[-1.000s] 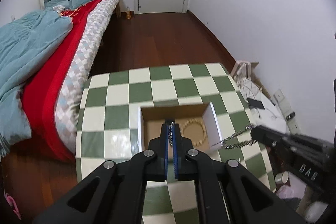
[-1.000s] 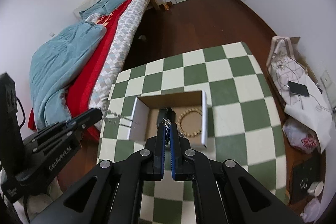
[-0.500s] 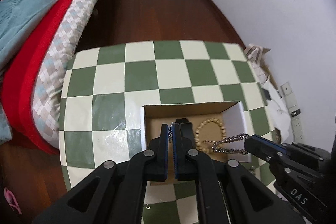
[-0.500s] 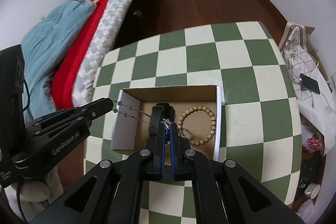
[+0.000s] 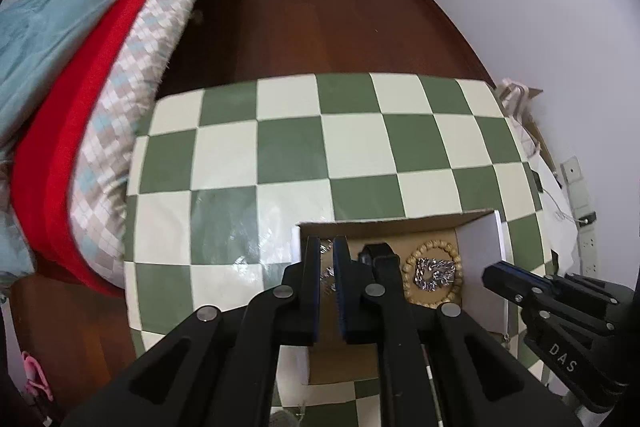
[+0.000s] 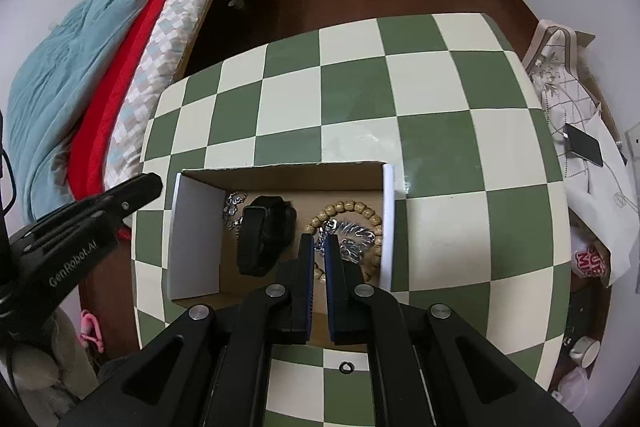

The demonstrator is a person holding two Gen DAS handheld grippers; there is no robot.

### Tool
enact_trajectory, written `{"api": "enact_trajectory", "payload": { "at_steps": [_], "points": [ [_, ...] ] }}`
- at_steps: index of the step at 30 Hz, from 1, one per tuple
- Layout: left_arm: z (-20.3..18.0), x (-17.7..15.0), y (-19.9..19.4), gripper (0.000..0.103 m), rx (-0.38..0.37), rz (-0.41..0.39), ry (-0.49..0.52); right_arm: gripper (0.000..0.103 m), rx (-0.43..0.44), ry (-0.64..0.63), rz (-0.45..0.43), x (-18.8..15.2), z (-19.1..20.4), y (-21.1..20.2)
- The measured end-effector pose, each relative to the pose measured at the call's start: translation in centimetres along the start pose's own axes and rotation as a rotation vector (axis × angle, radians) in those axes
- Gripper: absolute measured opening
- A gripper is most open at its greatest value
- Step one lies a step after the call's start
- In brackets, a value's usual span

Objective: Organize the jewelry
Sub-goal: 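Lower both chains into the white box and open both grippers, then lift both tools away from the box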

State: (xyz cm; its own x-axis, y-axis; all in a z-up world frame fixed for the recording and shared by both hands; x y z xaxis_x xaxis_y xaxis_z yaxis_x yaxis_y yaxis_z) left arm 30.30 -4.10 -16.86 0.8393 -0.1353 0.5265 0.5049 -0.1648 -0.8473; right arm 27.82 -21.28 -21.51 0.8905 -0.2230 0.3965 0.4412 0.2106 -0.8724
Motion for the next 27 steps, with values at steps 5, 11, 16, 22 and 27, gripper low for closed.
{"api": "enact_trajectory", "payload": {
  "at_steps": [5,11,16,22,27],
  "points": [
    [0.1,0.2,-1.8,0.079,0.052,-0.079,0.009,0.02,-0.056,-0.026,-0.032,-0.4,-0.1,-1.6],
    [0.5,-1.1,-3.6,0.101,0.136,-0.137,0.031,0.043,-0.15,-0.07,-0.04,-2.1,-0.2,-2.4],
    [1.0,-3.0,-4.3,0.102,0.204,-0.156,0.037,0.086,-0.23,-0.11,-0.039,-3.8,0.0,-2.6],
    [1.4,-4.8,-5.1,0.102,0.24,-0.172,0.034,0.099,-0.285,-0.138,-0.062,-5.2,0.5,-3.6],
    [1.7,-6.0,-6.4,0.103,0.241,-0.183,0.015,0.103,-0.303,-0.139,-0.095,-5.6,1.0,-4.9]
  ]
}}
Point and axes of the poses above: each gripper's, at about its wrist camera, not at the fingertips, and y roughly the way its jaws point, z to its left, x to its top, the point moved 2 cm from there along y, roughly the way its jaws point, and after that the axes turned 12 degrees about -z, right-handed, at the moved point
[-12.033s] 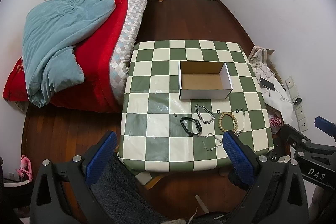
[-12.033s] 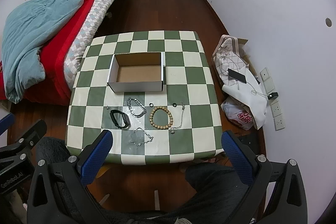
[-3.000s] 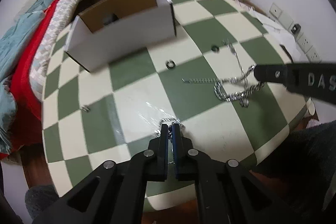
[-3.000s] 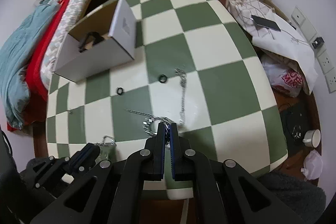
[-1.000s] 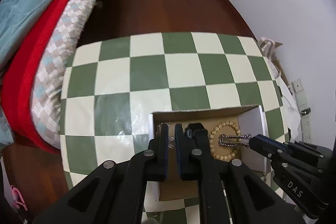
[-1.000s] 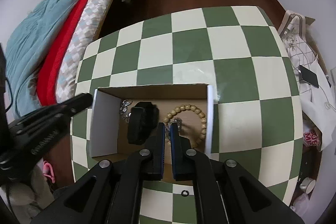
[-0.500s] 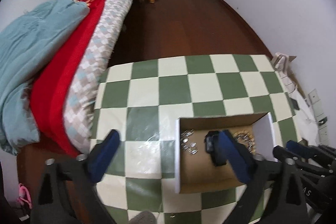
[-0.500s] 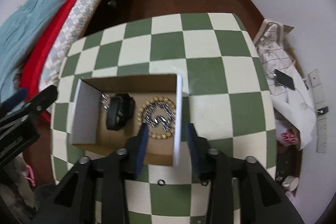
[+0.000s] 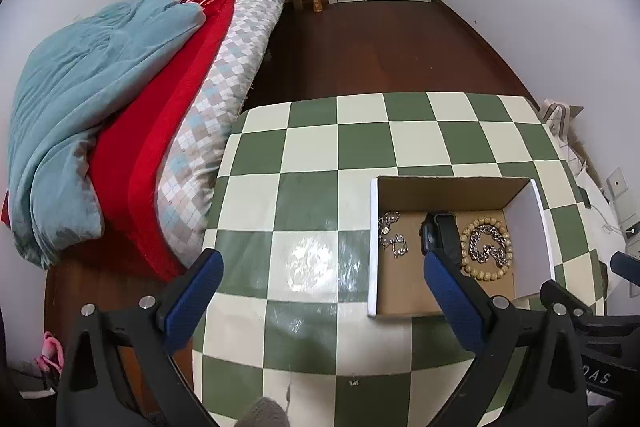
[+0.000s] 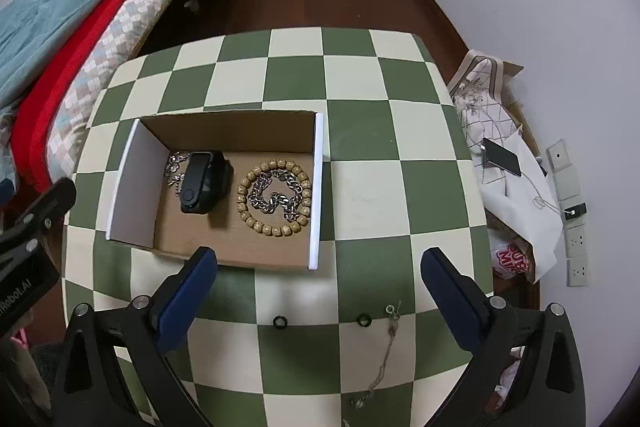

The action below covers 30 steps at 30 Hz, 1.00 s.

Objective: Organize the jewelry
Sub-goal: 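Lift both tools away from the box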

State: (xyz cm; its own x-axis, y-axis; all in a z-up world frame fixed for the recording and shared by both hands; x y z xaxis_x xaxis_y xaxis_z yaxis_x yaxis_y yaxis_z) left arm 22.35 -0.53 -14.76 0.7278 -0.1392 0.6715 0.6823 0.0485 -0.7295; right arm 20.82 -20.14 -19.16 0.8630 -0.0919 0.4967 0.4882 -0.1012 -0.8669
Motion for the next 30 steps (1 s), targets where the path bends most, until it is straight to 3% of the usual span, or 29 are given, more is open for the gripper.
{"api": "enact_trajectory", "payload": {
  "at_steps": [14,30],
  "points": [
    [1.3,-0.6,-8.0,0.102,0.021,-0.128,-0.006,0.103,-0.025,-0.015,-0.169,-1.2,0.2,-8.9],
    [2.3,-1.4,-15.5,0.102,-0.01,-0.246,-0.044,0.103,-0.004,0.009,-0.335,-3.2,0.0,-18.6]
  ]
}}
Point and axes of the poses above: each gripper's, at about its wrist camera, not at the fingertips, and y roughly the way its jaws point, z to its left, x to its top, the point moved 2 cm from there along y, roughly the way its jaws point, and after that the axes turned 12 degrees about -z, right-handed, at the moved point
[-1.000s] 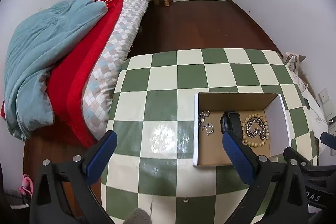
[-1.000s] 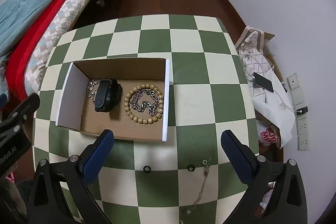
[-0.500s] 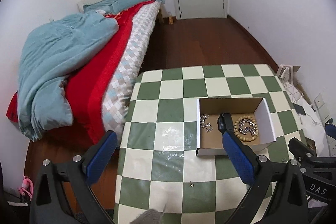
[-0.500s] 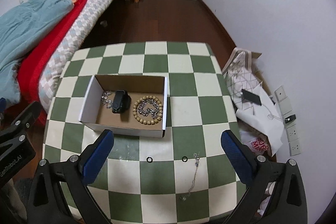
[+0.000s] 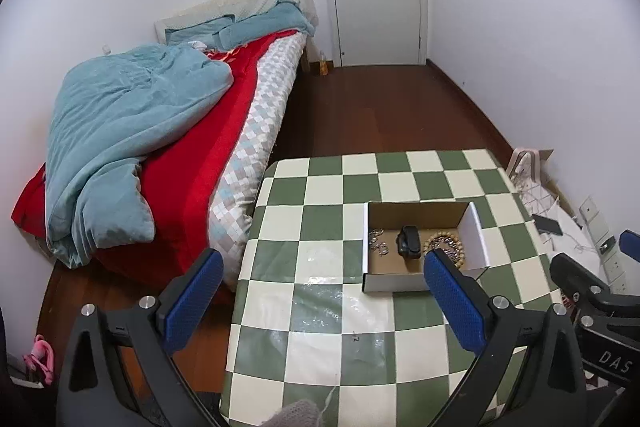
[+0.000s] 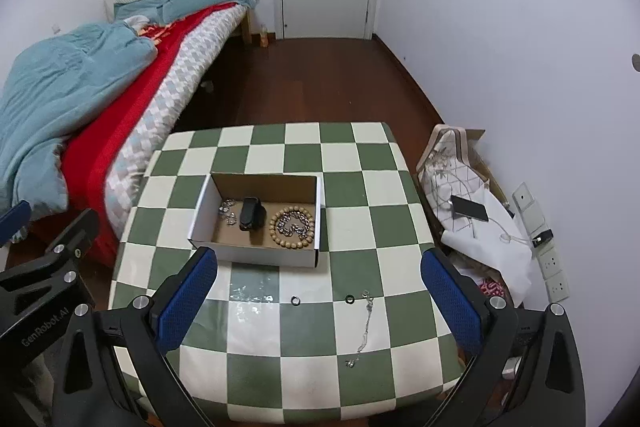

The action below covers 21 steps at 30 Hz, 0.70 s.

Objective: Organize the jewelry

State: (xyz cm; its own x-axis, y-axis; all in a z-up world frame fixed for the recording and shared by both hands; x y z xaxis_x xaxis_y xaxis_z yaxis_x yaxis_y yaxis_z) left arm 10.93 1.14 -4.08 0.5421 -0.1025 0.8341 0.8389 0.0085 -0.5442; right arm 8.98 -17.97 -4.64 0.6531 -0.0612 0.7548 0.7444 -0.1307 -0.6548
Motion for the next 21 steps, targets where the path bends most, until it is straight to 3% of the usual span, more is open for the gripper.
{"api": "enact_trajectory", "payload": {
  "at_steps": [7,12,13,15,16,21],
  "points": [
    [0.5,-0.3,-0.9,0.102,0.064,-0.039,-0.04,0.103,0.058,0.084,-0.019,-1.1,-1.6,-0.6],
    [0.2,-2.4,1.1,0.103,0.158,-0.003,0.03,0.102,-0.007,0.174,0.088,-5.2,-5.6,2.6],
    [0.2,-2.9,1.4,0.103,0.179,0.0,0.044,0.099,-0.013,0.204,0.12,-6.5,-6.8,3.6],
    [0.1,-4.0,2.4,0.103,0.224,0.013,0.075,0.074,-0.037,0.256,0.197,-9.7,-9.0,5.8],
    [0.0,-4.7,3.1,0.103,0.233,0.033,0.083,0.07,-0.043,0.273,0.226,-10.9,-9.6,6.5],
    [-1.1,-8.0,5.9,0.103,0.239,0.137,0.118,0.068,-0.012,0.36,0.366,-17.4,-11.4,10.8]
  ]
}}
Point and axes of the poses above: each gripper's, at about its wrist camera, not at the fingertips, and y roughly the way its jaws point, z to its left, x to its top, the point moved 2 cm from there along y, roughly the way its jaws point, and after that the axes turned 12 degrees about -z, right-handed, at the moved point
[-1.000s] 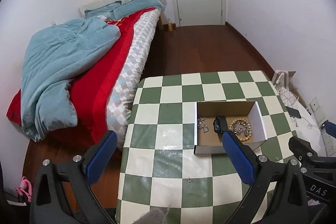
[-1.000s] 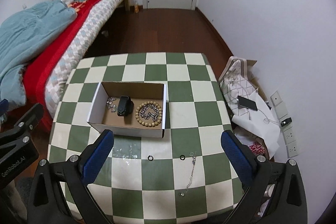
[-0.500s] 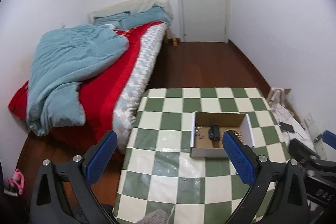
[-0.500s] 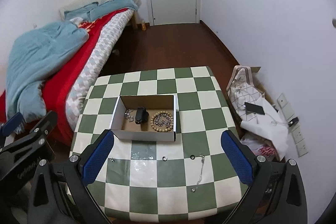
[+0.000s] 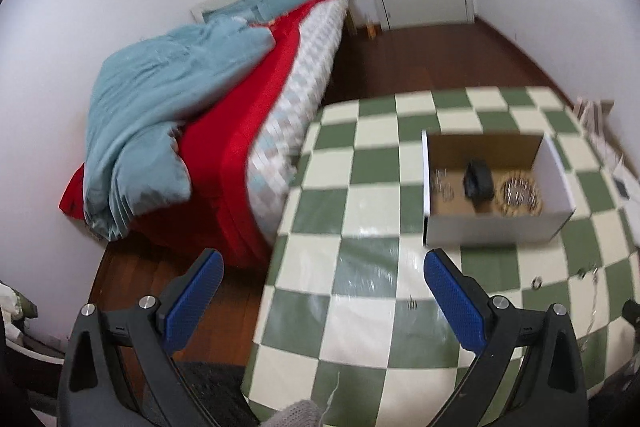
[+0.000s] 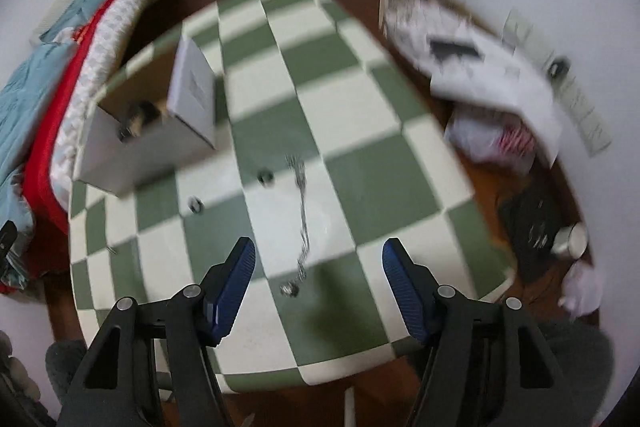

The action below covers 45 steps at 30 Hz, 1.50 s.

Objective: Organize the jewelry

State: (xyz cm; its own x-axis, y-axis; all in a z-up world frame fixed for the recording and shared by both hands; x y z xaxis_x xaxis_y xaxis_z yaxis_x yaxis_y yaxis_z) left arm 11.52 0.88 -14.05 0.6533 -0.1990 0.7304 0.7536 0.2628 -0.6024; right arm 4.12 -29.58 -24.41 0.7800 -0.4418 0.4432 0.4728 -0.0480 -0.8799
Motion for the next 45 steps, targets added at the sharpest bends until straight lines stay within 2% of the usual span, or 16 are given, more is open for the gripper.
{"api": "enact_trajectory", "payload": {
  "at_steps": [4,5,6,7,8,11,14,20,23,24,28,31,33,35,36,45],
  "points": [
    [-2.2,-1.4,0.9,0.103,-0.006,0.04,0.051,0.068,0.003,-0.066,0.028,-2.2,1.4,2.1],
    [-2.8,-1.8,1.1,0.103,-0.011,0.048,0.063,0.063,0.0,-0.089,0.035,-2.7,1.9,2.5],
    [-3.4,-2.0,1.2,0.103,-0.017,0.057,0.075,0.051,-0.008,-0.111,0.046,-3.3,2.4,3.1],
    [-3.9,-2.2,1.3,0.103,-0.023,0.063,0.085,0.05,-0.027,-0.139,0.06,-4.0,2.9,3.7],
    [-4.6,-2.5,1.5,0.103,-0.03,0.069,0.098,0.039,-0.055,-0.19,0.014,-4.4,3.6,3.5],
    [-6.5,-3.2,1.5,0.103,-0.055,0.082,0.132,0.013,-0.092,-0.244,-0.024,-4.8,4.4,3.3],
    [-8.5,-3.6,1.7,0.103,-0.097,0.102,0.158,0.013,-0.093,-0.189,-0.048,-4.0,3.1,3.2],
    [-14.1,-4.3,3.3,0.102,-0.246,0.187,0.161,0.012,-0.112,-0.051,-0.066,-0.8,-0.9,3.9],
    [-16.5,-4.6,4.5,0.101,-0.285,0.219,0.171,0.013,-0.125,-0.022,-0.068,0.5,-2.1,4.3],
    [-17.0,-4.7,4.7,0.099,-0.291,0.223,0.177,0.013,-0.124,-0.018,-0.067,0.7,-2.4,4.4],
    [-18.9,-4.9,5.3,0.072,-0.335,0.244,0.189,0.013,-0.124,-0.012,-0.07,1.1,-2.7,4.6],
    [-19.6,-4.7,5.3,0.059,-0.354,0.234,0.19,0.013,-0.126,-0.016,-0.073,1.4,-3.0,4.9],
    [-20.0,-4.5,5.1,0.043,-0.383,0.228,0.187,0.013,-0.124,-0.013,-0.072,1.5,-3.0,5.0],
    [-20.5,-4.6,5.0,0.015,-0.415,0.228,0.191,0.013,-0.124,-0.013,-0.071,1.5,-2.9,5.0],
    [-20.7,-4.6,4.9,0.01,-0.422,0.229,0.199,0.013,-0.121,-0.009,-0.07,1.5,-2.9,5.0],
    [-19.5,-3.5,3.7,0.009,-0.435,0.198,0.168,0.013,-0.062,-0.005,-0.104,2.6,-2.0,2.4]
  ]
}}
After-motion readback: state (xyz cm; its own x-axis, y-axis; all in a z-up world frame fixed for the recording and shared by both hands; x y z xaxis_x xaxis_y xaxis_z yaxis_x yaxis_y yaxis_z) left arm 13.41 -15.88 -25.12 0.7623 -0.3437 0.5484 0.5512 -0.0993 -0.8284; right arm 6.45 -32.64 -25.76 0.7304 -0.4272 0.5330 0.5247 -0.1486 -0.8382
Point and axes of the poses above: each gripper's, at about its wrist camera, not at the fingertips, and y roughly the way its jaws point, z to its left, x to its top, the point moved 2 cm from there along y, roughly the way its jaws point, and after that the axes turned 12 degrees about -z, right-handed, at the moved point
